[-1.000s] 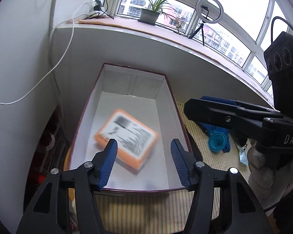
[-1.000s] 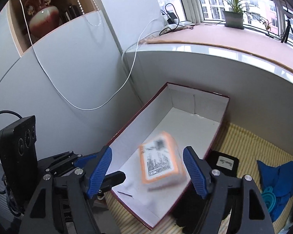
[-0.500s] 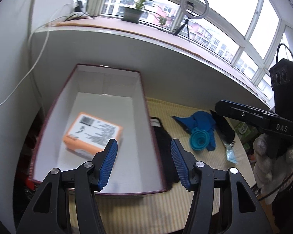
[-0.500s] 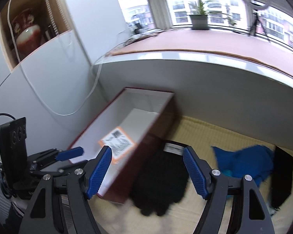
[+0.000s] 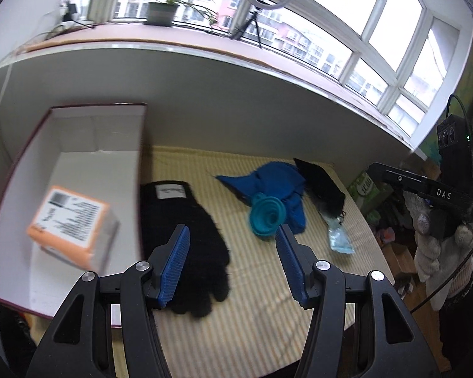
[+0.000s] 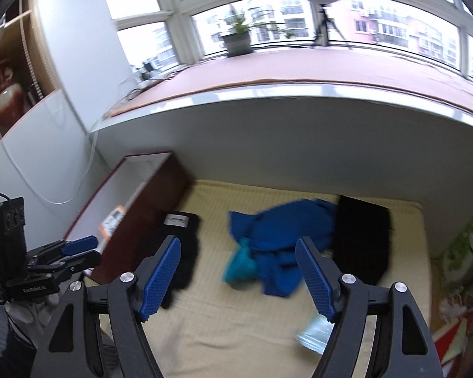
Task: Organize soft objects
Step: 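Move the left gripper to the teal funnel while the right approaches the clear bag, then grasp the teal funnel with the left gripper while the right grasps the clear cotton bag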
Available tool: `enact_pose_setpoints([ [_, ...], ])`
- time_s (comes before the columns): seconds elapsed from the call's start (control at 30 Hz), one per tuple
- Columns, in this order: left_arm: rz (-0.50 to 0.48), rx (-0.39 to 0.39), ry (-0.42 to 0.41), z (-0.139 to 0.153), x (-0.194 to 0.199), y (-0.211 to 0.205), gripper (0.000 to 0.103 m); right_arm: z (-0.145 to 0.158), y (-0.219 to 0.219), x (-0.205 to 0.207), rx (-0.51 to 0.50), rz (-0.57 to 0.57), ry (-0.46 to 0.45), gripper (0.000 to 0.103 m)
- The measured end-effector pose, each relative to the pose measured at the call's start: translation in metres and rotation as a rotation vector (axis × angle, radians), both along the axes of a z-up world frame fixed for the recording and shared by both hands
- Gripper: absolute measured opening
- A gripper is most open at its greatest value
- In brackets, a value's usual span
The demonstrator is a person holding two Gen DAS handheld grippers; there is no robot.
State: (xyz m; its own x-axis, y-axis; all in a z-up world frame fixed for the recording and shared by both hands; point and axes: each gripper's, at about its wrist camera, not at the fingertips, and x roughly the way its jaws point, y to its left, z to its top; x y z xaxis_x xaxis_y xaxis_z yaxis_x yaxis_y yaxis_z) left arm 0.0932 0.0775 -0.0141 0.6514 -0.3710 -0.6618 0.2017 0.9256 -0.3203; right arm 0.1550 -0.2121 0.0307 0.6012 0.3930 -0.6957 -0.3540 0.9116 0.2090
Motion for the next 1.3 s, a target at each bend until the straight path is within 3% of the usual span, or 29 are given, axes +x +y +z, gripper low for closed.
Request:
enact_pose_setpoints([
  [0.23, -0.074, 0.018, 0.037, -0.019, 0.012, -0.038, 0.056, -0.029, -0.055, -0.004, -0.034, -0.086, 0.067, 0.072],
  [0.43, -0.132, 0.06, 0.079, -0.041, 0.027, -0.069, 0.056, -0.073, -0.081, 0.005, -0.071, -0.152, 0.186, 0.072],
  [0.57, -0.16, 0.091, 0.1, -0.051, 0.039, -0.087, 0.056, -0.099, -0.081, 0.018, -0.107, -0.188, 0.275, 0.072],
  [0.8, -0.191, 0.181, 0.116, -0.066, 0.061, -0.113, 0.055, -0.122, -0.076, 0.036, -0.132, -0.21, 0.345, 0.072],
  [1.17, -0.212, 0.231, 0.106, -0.076, 0.078, -0.125, 0.044, -0.144, -0.07, 0.056, -0.15, -0.261, 0.44, 0.072],
  [1.3, -0.219, 0.251, 0.11, -0.08, 0.082, -0.128, 0.035, -0.146, -0.067, 0.063, -0.2, -0.268, 0.428, 0.072],
])
